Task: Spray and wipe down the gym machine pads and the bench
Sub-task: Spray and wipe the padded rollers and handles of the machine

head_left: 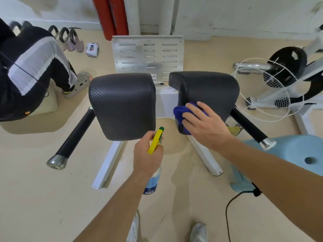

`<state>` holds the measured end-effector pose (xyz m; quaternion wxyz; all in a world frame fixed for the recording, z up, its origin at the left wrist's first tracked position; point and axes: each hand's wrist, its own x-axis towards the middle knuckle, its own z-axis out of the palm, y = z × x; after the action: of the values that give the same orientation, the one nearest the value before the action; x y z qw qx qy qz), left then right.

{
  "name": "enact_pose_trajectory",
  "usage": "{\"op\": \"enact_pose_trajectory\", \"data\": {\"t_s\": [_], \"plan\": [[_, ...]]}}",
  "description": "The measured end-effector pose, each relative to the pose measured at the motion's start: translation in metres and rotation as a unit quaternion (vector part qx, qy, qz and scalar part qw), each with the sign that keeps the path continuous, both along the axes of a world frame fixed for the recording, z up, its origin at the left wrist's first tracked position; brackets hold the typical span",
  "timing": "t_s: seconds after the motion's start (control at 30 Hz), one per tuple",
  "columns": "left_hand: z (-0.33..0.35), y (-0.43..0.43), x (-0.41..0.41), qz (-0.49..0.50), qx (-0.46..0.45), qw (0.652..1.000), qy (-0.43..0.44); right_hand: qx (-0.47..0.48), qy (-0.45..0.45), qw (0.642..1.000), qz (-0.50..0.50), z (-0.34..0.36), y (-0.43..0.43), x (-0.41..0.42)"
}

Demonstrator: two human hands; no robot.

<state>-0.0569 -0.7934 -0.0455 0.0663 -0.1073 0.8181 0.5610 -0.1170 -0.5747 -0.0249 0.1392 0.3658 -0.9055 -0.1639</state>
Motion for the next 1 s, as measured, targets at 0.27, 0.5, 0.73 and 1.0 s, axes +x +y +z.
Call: {"op": "enact_pose_trajectory", "data": {"t_s": [0.27,0.5,0.73,1.0], "plan": [[-0.016,0.007,0.004,-0.004,-0.016,1.0,0.022,0.11,-0.075,0.991,0.02,-0.071,-0.007,0.013],[-0.029,0.032,0.01,-0.022,-0.047,0.999,0.003,0.119,-0.148,0.962,-0.198,-0.09,0.1,0.073],[-0.035,0.084,0.015,-0.051,-0.032,0.998,-0.016,-0.552,-0.329,0.508,-0.573,-0.061,0.15,0.093],[-0.045,0.133,0.023,-0.106,-0.076,0.991,0.001,-0.767,-0.296,0.267,-0.504,-0.067,0.114,0.063]]}}
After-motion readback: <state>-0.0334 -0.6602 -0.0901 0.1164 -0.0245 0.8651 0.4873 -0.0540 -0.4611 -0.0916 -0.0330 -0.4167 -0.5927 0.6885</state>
